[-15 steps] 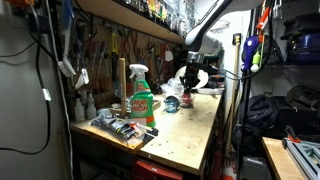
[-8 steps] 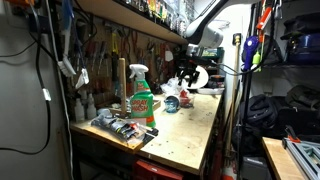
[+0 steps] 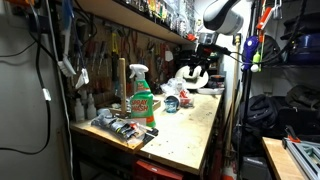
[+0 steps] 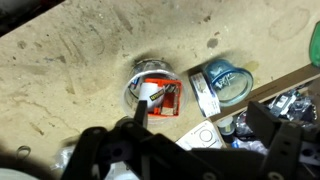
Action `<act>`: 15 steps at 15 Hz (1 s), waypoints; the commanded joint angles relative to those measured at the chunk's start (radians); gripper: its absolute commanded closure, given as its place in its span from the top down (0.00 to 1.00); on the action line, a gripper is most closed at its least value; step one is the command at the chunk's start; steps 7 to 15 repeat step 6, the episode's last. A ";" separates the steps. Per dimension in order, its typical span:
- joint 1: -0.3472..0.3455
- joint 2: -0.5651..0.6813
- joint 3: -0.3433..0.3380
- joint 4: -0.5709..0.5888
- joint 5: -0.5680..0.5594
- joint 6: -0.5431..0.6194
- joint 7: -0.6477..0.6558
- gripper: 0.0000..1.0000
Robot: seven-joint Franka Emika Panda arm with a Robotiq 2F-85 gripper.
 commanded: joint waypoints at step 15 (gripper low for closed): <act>0.021 -0.144 -0.093 -0.120 -0.026 -0.008 -0.256 1.00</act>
